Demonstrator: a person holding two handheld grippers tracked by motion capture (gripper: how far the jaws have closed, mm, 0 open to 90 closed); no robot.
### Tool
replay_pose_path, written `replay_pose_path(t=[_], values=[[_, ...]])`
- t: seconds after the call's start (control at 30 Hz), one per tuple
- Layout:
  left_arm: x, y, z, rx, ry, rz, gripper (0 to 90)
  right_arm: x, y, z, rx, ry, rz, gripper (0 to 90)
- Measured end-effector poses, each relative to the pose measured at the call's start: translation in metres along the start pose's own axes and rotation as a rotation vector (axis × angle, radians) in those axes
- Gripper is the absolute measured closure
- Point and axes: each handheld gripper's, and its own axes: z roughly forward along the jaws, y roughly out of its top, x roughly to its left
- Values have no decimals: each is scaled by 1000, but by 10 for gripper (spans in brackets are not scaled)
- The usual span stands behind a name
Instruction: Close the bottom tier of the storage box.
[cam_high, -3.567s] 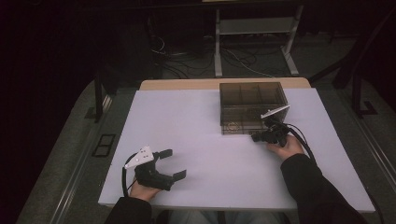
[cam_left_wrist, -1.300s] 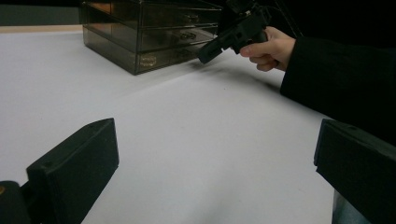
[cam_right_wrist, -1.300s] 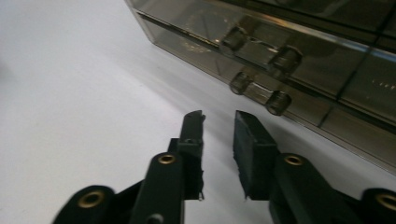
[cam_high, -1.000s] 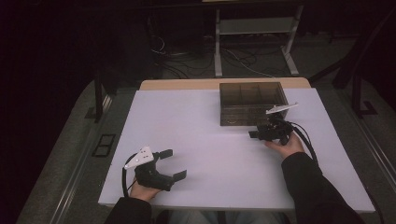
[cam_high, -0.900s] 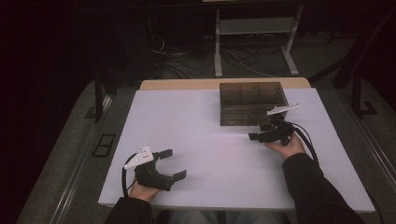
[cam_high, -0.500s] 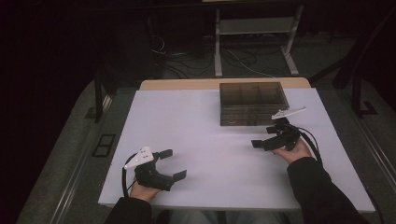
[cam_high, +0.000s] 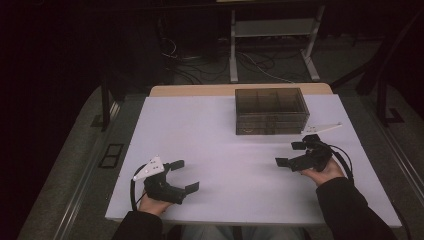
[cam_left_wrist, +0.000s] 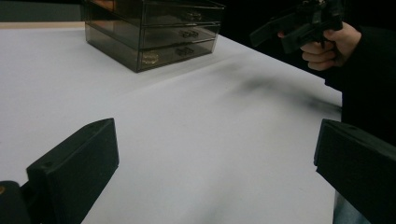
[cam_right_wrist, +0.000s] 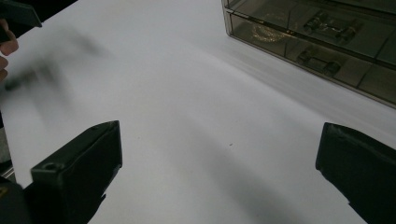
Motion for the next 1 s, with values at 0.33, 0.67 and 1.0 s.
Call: replay_pose_path(t=[0.33, 0.67, 1.0], values=[[0, 0, 0, 7, 5, -6, 0, 5, -24, -7, -26, 4, 23, 0], [1, -1, 2, 24, 6, -8, 0, 8, -45, -18, -82, -9, 22, 0], [2, -2, 4, 45, 2, -5, 0, 15, -57, -21, -111, -18, 3, 0]])
